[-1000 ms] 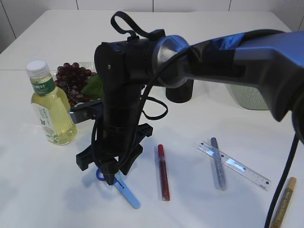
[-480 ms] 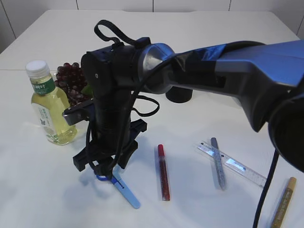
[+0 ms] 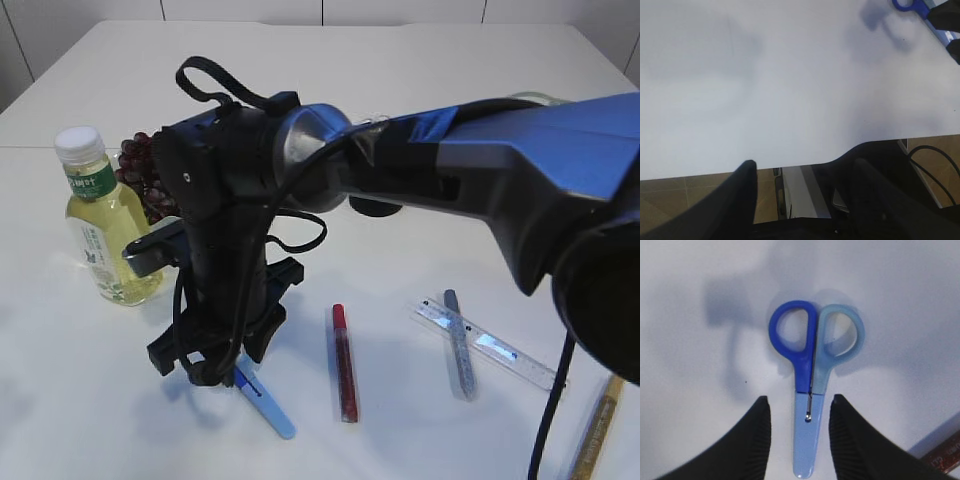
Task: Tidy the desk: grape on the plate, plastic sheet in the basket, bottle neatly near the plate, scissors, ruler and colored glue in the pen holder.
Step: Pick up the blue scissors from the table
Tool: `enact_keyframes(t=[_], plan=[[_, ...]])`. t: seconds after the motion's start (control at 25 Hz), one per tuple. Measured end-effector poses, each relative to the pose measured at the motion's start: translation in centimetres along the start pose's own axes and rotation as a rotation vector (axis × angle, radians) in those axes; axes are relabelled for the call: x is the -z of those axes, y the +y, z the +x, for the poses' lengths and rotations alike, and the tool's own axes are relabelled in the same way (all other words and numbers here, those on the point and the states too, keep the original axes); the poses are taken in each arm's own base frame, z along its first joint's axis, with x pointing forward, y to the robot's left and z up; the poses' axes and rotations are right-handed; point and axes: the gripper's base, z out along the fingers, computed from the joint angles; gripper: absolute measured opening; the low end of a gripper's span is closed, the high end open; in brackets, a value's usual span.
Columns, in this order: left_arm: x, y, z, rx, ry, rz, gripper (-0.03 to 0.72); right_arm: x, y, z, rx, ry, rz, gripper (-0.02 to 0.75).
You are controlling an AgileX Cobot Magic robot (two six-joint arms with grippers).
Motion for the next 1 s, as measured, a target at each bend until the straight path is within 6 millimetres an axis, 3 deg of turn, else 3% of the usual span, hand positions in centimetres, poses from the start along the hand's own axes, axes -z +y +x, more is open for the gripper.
enact_keyframes(t=[0.4,1.0], plan=[[0.0,0.0,0.0,-0.005,-0.001,-0.004,0.434,-2.1,0.0,0.0,-0.026,0.044,0.005,0.321],[0.0,0.1,0.0,-0.014,-0.001,-0.007,0.434,-2.9,-0.2,0.0,-0.046,0.06,0.018,0.321]])
